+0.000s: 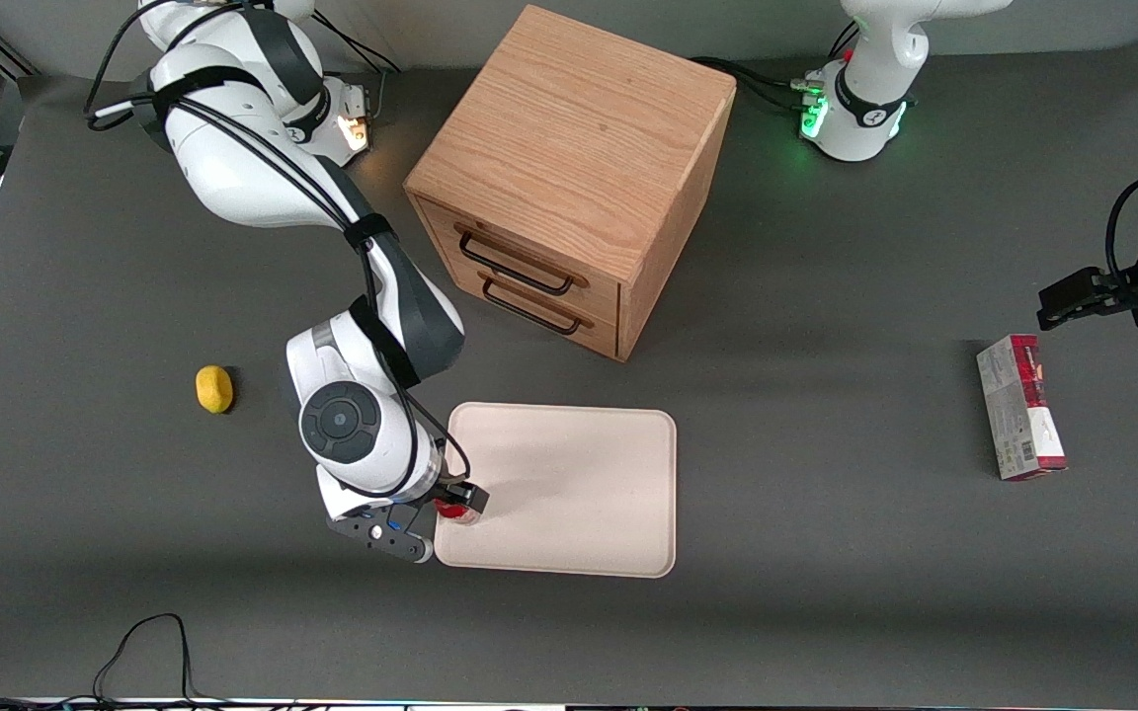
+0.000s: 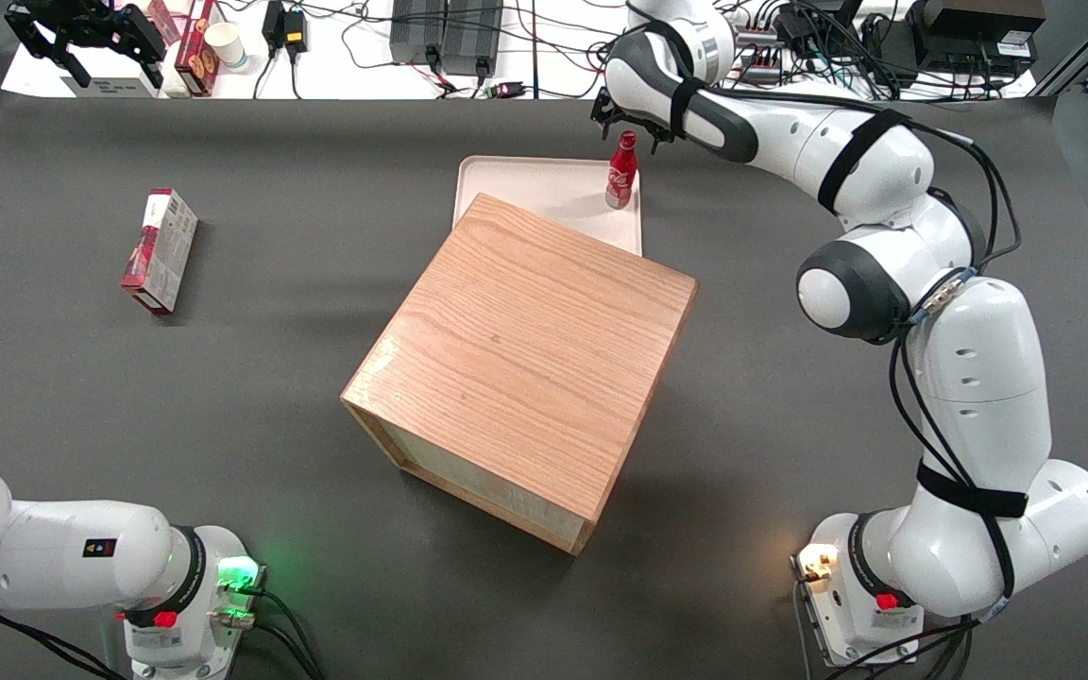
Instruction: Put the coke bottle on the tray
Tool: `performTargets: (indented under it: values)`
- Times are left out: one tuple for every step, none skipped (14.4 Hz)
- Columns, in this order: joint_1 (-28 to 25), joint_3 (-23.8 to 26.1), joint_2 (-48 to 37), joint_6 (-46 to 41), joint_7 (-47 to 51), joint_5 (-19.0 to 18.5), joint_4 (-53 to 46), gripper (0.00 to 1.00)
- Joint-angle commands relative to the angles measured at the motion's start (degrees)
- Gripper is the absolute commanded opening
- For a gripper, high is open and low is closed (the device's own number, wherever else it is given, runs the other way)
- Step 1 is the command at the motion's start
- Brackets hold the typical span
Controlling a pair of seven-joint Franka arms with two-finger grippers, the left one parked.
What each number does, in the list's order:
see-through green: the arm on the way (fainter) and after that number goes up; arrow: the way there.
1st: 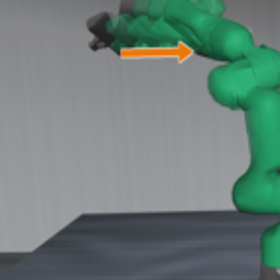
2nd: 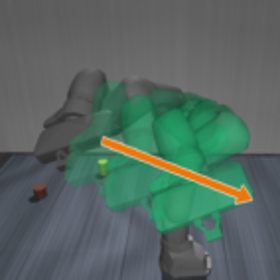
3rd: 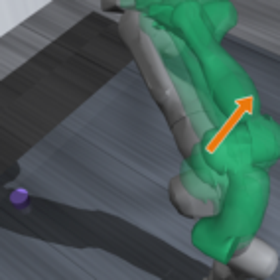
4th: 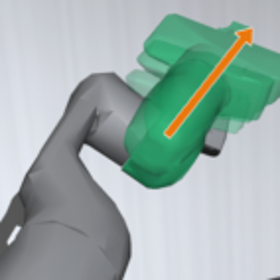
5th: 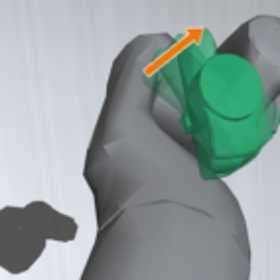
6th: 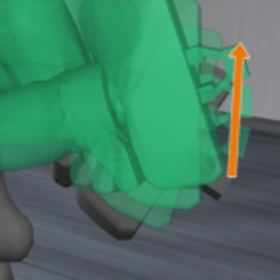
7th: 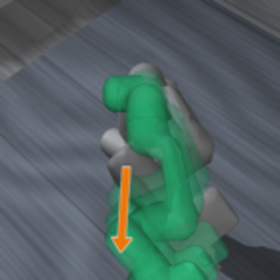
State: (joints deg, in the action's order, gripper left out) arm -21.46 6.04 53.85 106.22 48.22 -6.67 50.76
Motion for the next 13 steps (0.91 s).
performTargets:
  values:
    - [0.1,0.0,-2.5,-5.6,-0.5,-1.4,-1.3,1.0]
    - [0.6,0.1,-4.4,-8.2,-3.8,-0.9,-0.3,1.0]
    - [1.8,0.3,-7.2,-10.7,-7.5,-0.4,1.3,1.0]
    - [3.5,0.3,-10.5,-12.7,-10.4,1.1,4.4,1.0]
    - [5.2,0.2,-15.0,-13.1,-14.3,2.9,9.4,1.0]
    - [6.8,-0.1,-20.0,-12.4,-17.9,4.1,15.7,1.0]
    - [9.0,-0.1,-25.0,-11.8,-21.9,5.0,22.1,1.0]
    - [10.7,-0.2,-29.9,-11.6,-26.7,5.5,27.7,1.0]
    - [12.0,-0.5,-35.1,-11.4,-31.2,5.6,33.5,1.0]
    - [13.1,-1.1,-39.6,-11.3,-34.7,5.6,38.3,1.0]
    - [13.4,-2.7,-43.4,-11.4,-38.5,5.6,42.2,1.0]
    - [13.0,-4.9,-46.8,-11.5,-42.4,5.7,45.5,1.0]
    - [12.7,-6.5,-50.0,-11.5,-44.9,5.8,48.6,1.0]
